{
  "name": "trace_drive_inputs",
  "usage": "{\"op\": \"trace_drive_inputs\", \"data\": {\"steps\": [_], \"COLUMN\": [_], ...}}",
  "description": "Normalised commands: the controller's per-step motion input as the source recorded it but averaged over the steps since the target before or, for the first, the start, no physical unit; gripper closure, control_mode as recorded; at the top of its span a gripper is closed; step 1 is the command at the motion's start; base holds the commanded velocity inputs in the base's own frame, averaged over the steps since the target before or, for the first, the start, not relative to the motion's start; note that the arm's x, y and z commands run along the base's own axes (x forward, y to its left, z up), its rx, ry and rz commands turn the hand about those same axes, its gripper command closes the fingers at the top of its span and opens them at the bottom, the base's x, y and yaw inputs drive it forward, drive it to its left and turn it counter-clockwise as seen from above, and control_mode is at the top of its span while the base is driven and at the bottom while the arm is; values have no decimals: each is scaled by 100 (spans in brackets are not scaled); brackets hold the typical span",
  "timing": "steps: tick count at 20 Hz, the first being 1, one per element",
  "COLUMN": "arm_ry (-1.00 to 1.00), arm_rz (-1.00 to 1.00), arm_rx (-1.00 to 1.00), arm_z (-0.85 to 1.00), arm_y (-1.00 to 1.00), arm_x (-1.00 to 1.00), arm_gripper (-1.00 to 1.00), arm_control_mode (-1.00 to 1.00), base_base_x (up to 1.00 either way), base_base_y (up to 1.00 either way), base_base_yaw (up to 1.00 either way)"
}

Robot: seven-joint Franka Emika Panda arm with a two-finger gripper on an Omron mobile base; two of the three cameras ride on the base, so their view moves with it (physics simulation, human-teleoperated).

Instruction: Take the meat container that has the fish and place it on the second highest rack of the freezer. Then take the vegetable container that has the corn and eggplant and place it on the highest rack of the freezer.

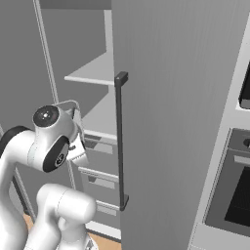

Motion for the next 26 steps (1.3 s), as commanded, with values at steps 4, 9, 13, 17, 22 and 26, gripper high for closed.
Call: {"op": "trace_drive_inputs", "data": {"steps": [4, 9, 13, 17, 22, 26], "arm_ry": [0, 0, 0, 0, 0, 7], "arm_rz": [0, -3, -17, -21, -15, -3], "arm_rx": [0, 0, 0, 1, 7, 1], "arm_z": [4, 8, 0, 0, 0, 7], "arm_y": [6, 17, 28, 8, -10, -3], "arm_x": [14, 1, 14, 9, 15, 52], "arm_gripper": [100, 100, 100, 100, 100, 100], "arm_control_mode": [-100, -100, -100, -100, -100, -100], "base_base_x": [0, 0, 0, 0, 0, 0], "base_base_y": [0, 0, 0, 0, 0, 0], "base_base_yaw": [0, 0, 0, 0, 0, 0]}}
